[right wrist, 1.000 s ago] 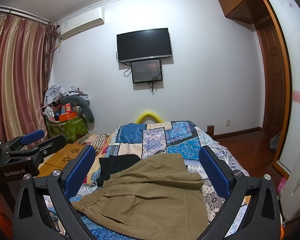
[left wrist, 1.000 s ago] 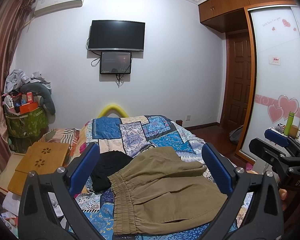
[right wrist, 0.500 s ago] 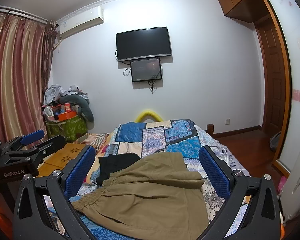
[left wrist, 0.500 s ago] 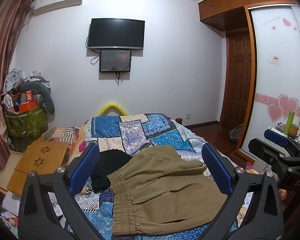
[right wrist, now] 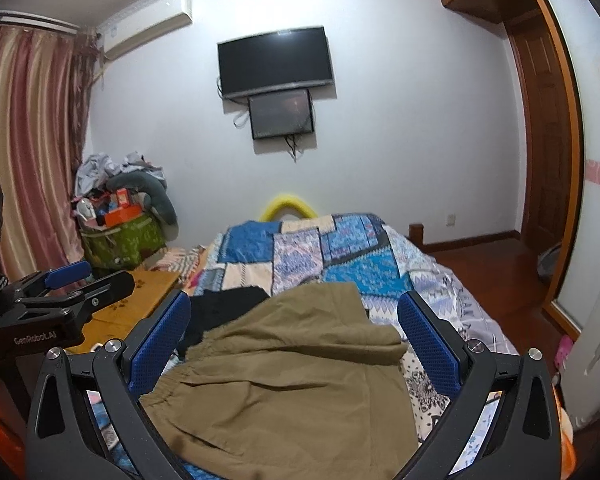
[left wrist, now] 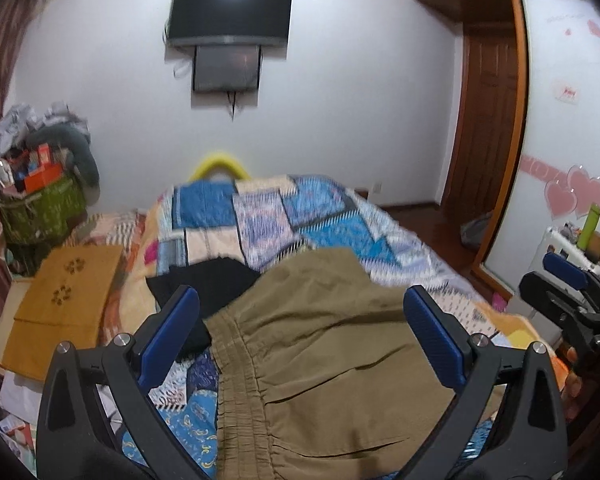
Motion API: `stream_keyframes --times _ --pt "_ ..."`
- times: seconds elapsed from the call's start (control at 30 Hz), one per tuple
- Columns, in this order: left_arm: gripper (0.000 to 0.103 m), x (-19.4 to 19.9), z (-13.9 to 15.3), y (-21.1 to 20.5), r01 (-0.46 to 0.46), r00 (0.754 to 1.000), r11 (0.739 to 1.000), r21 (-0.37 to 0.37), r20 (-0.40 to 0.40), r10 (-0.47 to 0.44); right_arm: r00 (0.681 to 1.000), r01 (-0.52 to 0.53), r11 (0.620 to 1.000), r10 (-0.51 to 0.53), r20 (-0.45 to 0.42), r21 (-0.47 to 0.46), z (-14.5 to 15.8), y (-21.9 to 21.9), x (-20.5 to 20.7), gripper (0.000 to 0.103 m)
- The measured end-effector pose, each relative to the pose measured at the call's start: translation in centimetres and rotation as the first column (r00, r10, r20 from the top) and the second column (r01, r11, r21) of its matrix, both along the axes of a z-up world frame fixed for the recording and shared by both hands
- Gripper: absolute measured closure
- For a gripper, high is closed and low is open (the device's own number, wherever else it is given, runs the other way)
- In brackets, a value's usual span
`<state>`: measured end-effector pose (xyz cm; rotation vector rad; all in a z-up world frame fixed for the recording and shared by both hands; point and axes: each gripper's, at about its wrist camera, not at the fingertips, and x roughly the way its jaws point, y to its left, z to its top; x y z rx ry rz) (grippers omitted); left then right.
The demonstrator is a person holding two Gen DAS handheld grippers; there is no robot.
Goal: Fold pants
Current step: 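Grasp the khaki pants waistband with the left gripper while the right gripper grasps a leg hem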
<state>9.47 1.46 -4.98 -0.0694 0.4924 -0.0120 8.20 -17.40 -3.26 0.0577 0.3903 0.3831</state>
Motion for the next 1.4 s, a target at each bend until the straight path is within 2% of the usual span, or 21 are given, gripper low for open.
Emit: stream_keyframes --times 0.23,0.43,0.57,0.73,0.8,0.83,0.9,1.0,1.1,1.13,1.23,1.33,1.4 --pt "0.000 6.3 -5.3 2.3 -0.047 0.980 0.999 -0.012 -0.195 0.044 0.990 0.026 0.999 -0.030 -0.140 -0.032 -3.4 -1.3 4.0 0.000" --pt "0.000 10.5 -8.9 4.8 -0.082 0.941 0.995 0.051 -0.324 0.094 0.966 0.029 0.993 -0.058 -0.253 -0.117 -6.7 -3.1 7.3 0.000" --pt "0.000 12.1 -10.6 6.4 -0.082 0.926 0.995 0.064 -0.365 0.100 0.932 -0.003 0.990 -0.049 -0.359 -0.142 -9.0 -4.5 10.1 0.000" --pt "0.002 13.9 -12.6 7.6 -0.059 0.898 0.993 0.105 -0.429 0.099 0.872 -0.037 0.992 -0.027 -0.489 -0.121 -12.2 -6.0 13.1 0.001" --pt "0.010 14.4 -13.5 8.0 -0.045 0.884 0.994 0.104 -0.459 0.088 0.833 -0.050 0.994 -0.011 -0.553 -0.094 -13.5 -6.4 14.2 0.008" --pt "0.013 14.7 -13.9 8.2 -0.033 0.874 0.995 0.095 -0.480 0.075 0.823 -0.056 0.995 -0.004 -0.568 -0.087 -13.9 -6.4 14.5 0.013" --pt "0.017 15.2 -14.8 8.5 -0.021 0.858 0.997 0.078 -0.510 0.058 0.799 -0.070 0.994 0.007 -0.602 -0.081 -14.9 -6.5 15.1 0.017" --pt "0.026 15.7 -16.4 8.9 -0.002 0.816 1.000 0.027 -0.577 0.017 0.756 -0.100 0.993 0.034 -0.653 -0.065 -16.2 -6.7 15.5 0.029" --pt "0.027 15.8 -17.9 8.7 0.022 0.777 1.000 -0.012 -0.629 -0.025 0.740 -0.117 0.993 0.082 -0.668 -0.007 -16.6 -7.1 15.8 0.034" --pt "0.027 15.8 -18.4 8.6 0.026 0.767 0.999 -0.020 -0.641 -0.033 0.728 -0.138 0.990 0.114 -0.676 0.018 -16.5 -7.2 15.8 0.042" --pt "0.028 15.7 -18.6 8.5 0.028 0.768 0.999 -0.033 -0.639 -0.042 0.705 -0.153 0.987 0.145 -0.694 0.050 -16.6 -7.5 16.5 0.055" --pt "0.031 15.5 -18.6 8.3 0.036 0.776 0.999 -0.034 -0.629 -0.049 0.709 -0.164 0.986 0.139 -0.691 0.030 -16.5 -7.4 16.6 0.075" --pt "0.032 15.4 -18.5 8.2 0.040 0.787 0.999 -0.005 -0.616 -0.034 0.716 -0.171 0.985 0.131 -0.685 0.010 -16.6 -7.3 16.5 0.084"
